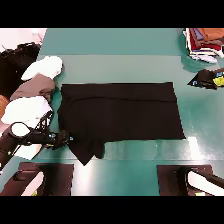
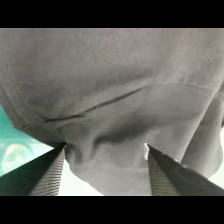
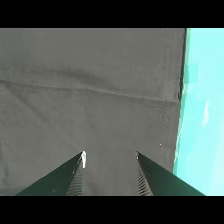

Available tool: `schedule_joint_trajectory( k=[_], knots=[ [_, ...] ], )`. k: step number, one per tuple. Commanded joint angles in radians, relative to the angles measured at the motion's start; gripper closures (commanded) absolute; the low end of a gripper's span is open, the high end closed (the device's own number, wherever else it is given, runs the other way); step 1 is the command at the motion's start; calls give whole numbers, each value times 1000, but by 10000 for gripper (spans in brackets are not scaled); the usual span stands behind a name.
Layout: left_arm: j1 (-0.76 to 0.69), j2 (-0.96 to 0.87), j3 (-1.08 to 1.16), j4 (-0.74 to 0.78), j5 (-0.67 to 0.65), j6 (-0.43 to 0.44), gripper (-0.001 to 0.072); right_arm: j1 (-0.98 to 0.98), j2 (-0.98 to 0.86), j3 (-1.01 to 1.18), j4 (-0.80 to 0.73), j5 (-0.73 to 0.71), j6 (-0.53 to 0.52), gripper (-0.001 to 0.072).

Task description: Fold the shirts.

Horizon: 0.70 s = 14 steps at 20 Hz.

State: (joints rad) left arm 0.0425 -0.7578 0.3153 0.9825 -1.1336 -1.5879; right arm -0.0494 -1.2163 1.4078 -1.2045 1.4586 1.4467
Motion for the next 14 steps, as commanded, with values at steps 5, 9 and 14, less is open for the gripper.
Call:
schedule_joint_trajectory(
  k=[5, 9, 14],
  knots=[
    [0, 0, 10, -19, -18, 64, 682, -2, 3, 0, -27, 51, 0, 331],
    [0, 6, 152, 0, -80, 81, 682, -42, 64, -141, -132, 112, 0, 331],
    [0, 6, 267, -3, -97, 100, 682, -309, 193, -633, -117, 54, 0, 156]
  ],
)
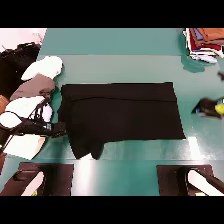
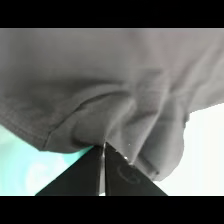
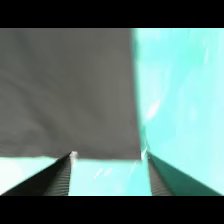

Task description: Fold the shirts.

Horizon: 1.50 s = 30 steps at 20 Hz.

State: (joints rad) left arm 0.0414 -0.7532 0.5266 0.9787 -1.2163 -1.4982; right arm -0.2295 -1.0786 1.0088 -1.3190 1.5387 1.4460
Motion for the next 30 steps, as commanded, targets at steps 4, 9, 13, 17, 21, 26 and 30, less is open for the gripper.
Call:
schedule_joint_trajectory(
  k=[4, 9, 13, 17, 21, 26, 30],
  knots=[
    [1, 1, 56, 0, -7, 10, 682, -288, 40, -468, 154, -136, 0, 208],
    [1, 1, 56, 1, -3, 10, 682, -214, -32, -493, 264, -278, -19, 284],
    [1, 1, 56, 23, -24, 12, 683, -105, -41, -430, 221, -283, -19, 662],
    [1, 74, 65, 159, -111, -5, 684, -54, 69, -364, 92, -154, -19, 697],
    [1, 244, 68, 188, -295, -64, 683, -55, 269, -315, -42, 29, -18, 698],
    [1, 214, 208, 172, -245, -68, 684, -39, 329, -169, -42, 45, -7, 699],
    [1, -19, 294, 165, -55, 33, 683, 74, 115, -11, -36, -66, -7, 699]
  ],
)
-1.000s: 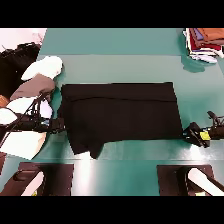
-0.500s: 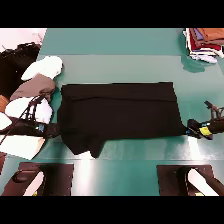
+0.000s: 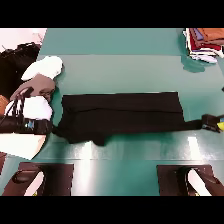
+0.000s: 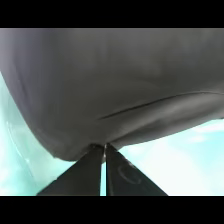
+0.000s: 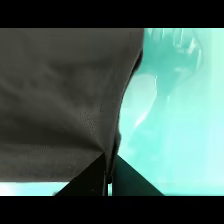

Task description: Fold the shirts.

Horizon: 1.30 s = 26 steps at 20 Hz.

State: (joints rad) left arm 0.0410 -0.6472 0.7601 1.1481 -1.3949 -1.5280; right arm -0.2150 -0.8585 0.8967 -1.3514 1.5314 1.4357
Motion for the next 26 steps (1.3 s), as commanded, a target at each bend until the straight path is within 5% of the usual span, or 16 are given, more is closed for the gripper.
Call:
schedule_joint_trajectory(
  k=[1, 8, 13, 14, 15, 16, 17, 18, 21, 22, 26],
  knots=[
    [1, -206, 88, -6, 172, 84, 683, 83, -174, 144, -3, -79, 3, 698],
    [1, -694, 396, -6, 344, 150, 682, 157, -570, 427, -1, -119, 5, 698],
    [1, -828, 534, -8, 391, 145, 676, 138, -752, 594, 142, -118, -2, 691],
    [1, -827, 536, -8, 394, 142, 460, 130, -780, 614, 199, -118, -24, 589],
    [1, -827, 543, -8, 389, 122, 141, 117, -804, 631, 254, -117, -31, 312],
    [2, -824, 552, -7, 373, 87, 57, 103, -818, 641, 293, -115, -45, 223],
    [1, -819, 564, -8, 340, 76, 57, 85, -821, 641, 314, -106, -69, 223],
    [1, -816, 578, -14, 300, 76, 59, 66, -819, 641, 307, -89, -82, 223],
    [-5, -809, 589, -73, 239, 100, 612, -26, -820, 634, 306, -15, -114, 223],
    [-18, -808, 589, -80, 242, 100, 681, -59, -820, 619, 307, -5, -118, 223],
    [-140, -810, 583, -84, 294, 95, 681, -146, -825, 470, 315, -47, -169, 223]
  ],
)
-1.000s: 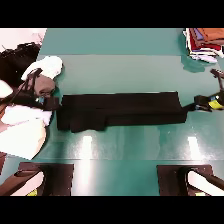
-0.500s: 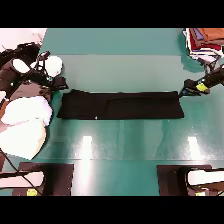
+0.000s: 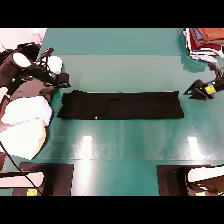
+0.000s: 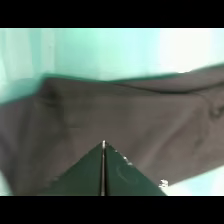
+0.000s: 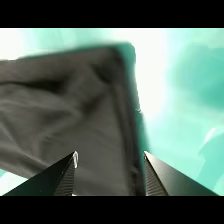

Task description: Fold the shirts.

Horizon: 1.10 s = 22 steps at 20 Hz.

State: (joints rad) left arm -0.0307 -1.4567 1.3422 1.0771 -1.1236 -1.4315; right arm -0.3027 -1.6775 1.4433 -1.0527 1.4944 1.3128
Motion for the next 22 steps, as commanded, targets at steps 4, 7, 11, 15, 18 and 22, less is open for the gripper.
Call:
schedule_joint_trajectory(
  k=[4, 7, 11, 15, 18, 22],
  knots=[
    [-209, -2, 1, -16, 133, -92, 682, -52, -54, -187, 166, -38, -138, 226],
    [-288, -16, 2, -16, 195, -117, 682, 3, -97, -185, 245, -63, -172, 292],
    [-365, -105, 18, -88, 278, -139, 682, 80, -109, -100, 249, -29, -190, 698],
    [-428, -255, 118, -113, 250, -132, 683, 137, 1, 19, 250, 23, -158, 698],
    [-476, -357, 209, -113, 212, -132, 682, 204, 117, 106, 250, 1, -93, 698],
    [-511, -429, 251, -114, 206, -132, 683, 294, 193, 227, 364, -5, -42, 698]
  ],
)
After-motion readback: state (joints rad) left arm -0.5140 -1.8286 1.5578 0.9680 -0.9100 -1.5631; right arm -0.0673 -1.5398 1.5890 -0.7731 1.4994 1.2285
